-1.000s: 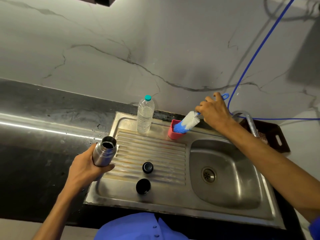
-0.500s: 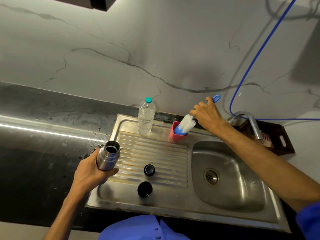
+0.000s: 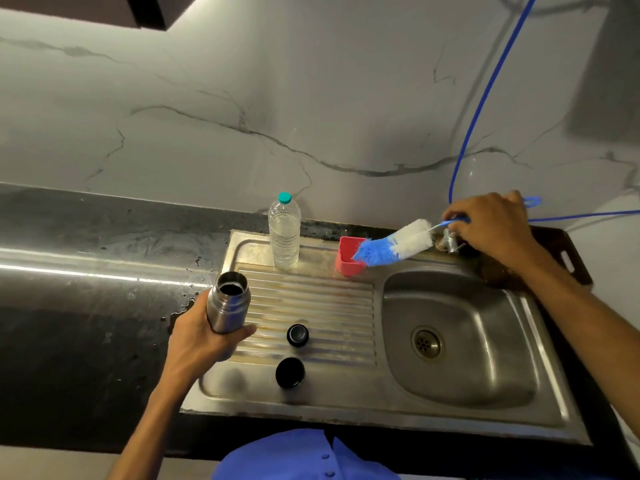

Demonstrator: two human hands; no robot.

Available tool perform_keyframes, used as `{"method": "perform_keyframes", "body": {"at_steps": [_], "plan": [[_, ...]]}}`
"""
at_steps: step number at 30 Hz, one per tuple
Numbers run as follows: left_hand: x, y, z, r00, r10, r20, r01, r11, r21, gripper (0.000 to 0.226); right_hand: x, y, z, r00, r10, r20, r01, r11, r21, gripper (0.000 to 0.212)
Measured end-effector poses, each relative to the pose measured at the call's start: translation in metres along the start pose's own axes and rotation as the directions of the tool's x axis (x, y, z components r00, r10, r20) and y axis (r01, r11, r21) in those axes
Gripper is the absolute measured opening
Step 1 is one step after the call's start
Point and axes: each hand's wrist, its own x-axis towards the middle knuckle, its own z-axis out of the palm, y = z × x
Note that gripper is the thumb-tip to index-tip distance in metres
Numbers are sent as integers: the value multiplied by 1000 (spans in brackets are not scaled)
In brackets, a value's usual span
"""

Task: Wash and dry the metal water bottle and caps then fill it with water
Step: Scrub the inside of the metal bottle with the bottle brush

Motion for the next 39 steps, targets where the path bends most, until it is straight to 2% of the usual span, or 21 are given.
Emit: {"method": "perform_keyframes", "body": {"at_steps": [3,6,8,10,12,14,15,17,18,20,21,23,24,25,26,28,32,34,35,37,39], "plan": [[3,31,22,998,61,8,-61,997,-46,82,-38,32,11,992,114,50,-121,978,169,14],[9,59,54,995,83,51,-77,990,-117,81,-78,60,32,969,189,157,-228,931,286,12],[13,75,81,991,74,110,-53,982,-182,83,-107,79,52,954,219,205,-282,885,370,11],[12,94,111,987,53,150,-15,970,-241,80,-137,92,74,930,247,272,-339,864,373,13],[9,114,147,991,37,126,1,956,-293,63,-174,98,103,880,298,370,-438,812,386,18],[0,139,188,991,-18,132,68,920,-386,39,-218,95,135,811,330,483,-559,678,477,28],[-2,144,207,981,-94,171,161,884,-438,40,-236,83,147,800,319,508,-583,616,530,41],[-6,158,247,930,-247,273,360,764,-536,59,-273,68,171,809,345,476,-588,485,648,80],[-8,172,274,909,-278,310,413,692,-592,70,-291,69,176,809,370,457,-585,419,694,85],[-7,190,294,873,-263,410,485,547,-682,84,-308,36,170,825,406,394,-547,393,739,56],[-14,210,311,868,-225,443,492,515,-702,75,-316,33,164,833,414,366,-525,386,758,48],[-34,241,346,892,-178,415,437,577,-690,38,-319,37,157,868,413,275,-441,390,808,63],[-45,250,363,900,-171,402,410,646,-644,24,-314,45,152,868,423,259,-430,380,819,63],[-54,250,378,898,-148,414,381,731,-566,20,-309,53,150,876,414,247,-422,413,807,55],[-64,251,392,894,-125,431,357,778,-516,24,-306,65,148,889,404,216,-399,453,797,44],[-69,250,407,894,-150,423,374,771,-516,43,-308,90,147,904,392,171,-372,523,767,33],[-46,252,399,955,-189,229,292,735,-612,55,-335,114,150,911,356,206,-387,569,725,32],[-51,257,400,980,-84,181,156,887,-435,41,-333,120,148,912,363,191,-376,552,744,31],[-61,260,400,975,-5,220,71,953,-296,37,-326,124,147,909,389,151,-362,554,749,31],[-80,265,402,949,69,307,-21,988,-154,46,-310,138,143,901,427,72,-345,609,714,29],[-78,269,397,957,88,276,-51,989,-139,64,-304,149,141,899,436,48,-354,656,666,28]]}}
